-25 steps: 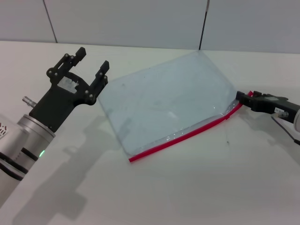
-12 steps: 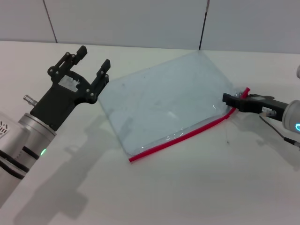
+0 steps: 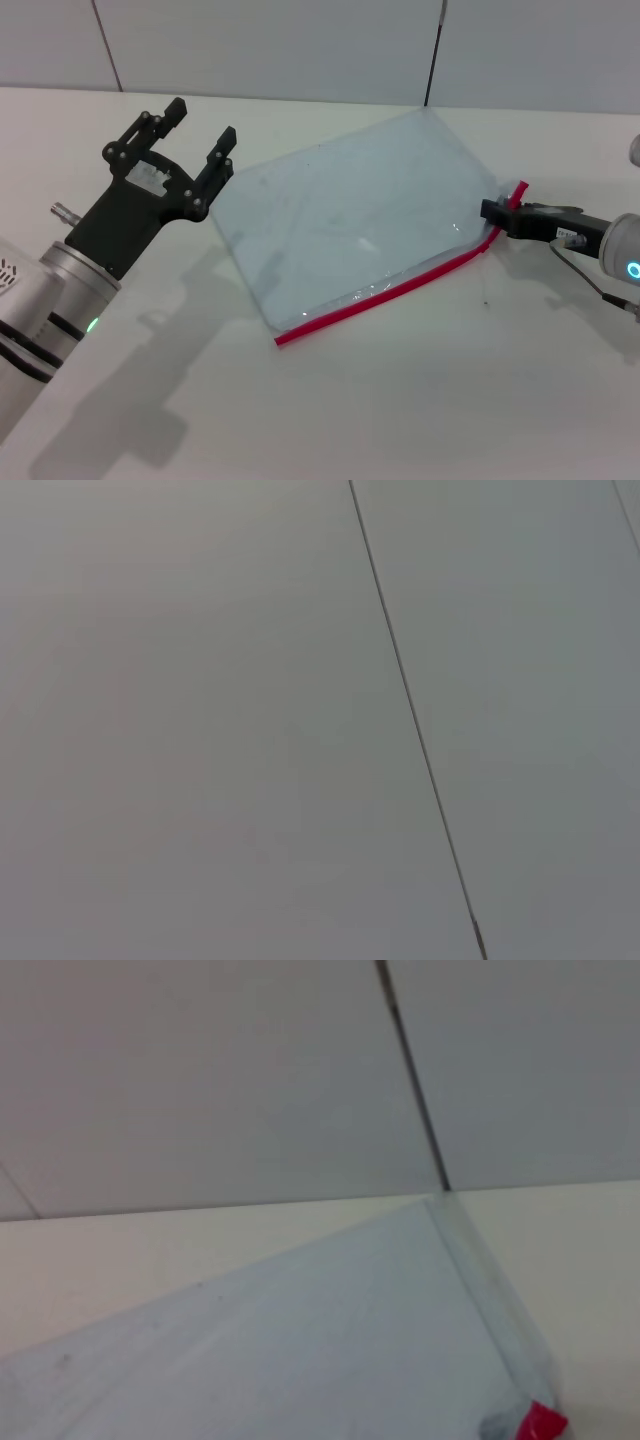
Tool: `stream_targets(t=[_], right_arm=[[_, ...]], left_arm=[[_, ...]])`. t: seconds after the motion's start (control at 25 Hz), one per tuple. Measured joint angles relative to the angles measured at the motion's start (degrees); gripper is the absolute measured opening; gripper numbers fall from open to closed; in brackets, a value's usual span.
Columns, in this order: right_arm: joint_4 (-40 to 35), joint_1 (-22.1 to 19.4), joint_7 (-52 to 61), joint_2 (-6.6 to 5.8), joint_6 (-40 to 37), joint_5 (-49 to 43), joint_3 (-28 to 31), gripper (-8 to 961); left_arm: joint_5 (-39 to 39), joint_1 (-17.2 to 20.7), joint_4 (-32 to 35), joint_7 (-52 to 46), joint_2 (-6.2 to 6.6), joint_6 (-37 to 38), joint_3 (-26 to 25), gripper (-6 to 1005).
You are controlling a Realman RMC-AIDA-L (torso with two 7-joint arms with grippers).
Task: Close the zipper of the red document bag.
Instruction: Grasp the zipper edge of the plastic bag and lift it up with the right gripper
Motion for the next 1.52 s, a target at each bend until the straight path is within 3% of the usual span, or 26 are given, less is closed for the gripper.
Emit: stream_targets(t=[0.04, 0.16, 0.6, 1.04, 1.52], right_arm=[[0.02, 0.04, 0.26, 0.01, 0.31, 0.00, -0.02, 583], [0.07, 0.14, 0.61, 0.01, 0.78, -0.02, -0.20, 386], [0.17, 0.57, 1.31, -0.03, -0.31, -1.24, -1.50, 8], [-0.32, 0.45, 1.34, -0.04, -6.92, -0.38, -0.27, 7], [0.16, 1.70, 0.14, 0.27, -15.10, 0.09, 2.20, 7]], left_arm=[[0.02, 0.00, 0.00, 0.00, 0.00, 0.00, 0.00, 600], [0.01, 0.01, -0.01, 0.00, 0.00, 0.00, 0.00, 600], [-0.10, 0.01, -0.09, 0.00, 0.00, 0.01, 0.00, 599], [0.33, -0.62, -0.10, 0.00, -0.01, -0.79, 0.34, 597], [0.55, -4.28, -1.75, 0.04, -0.26, -3.80, 8.19, 595]])
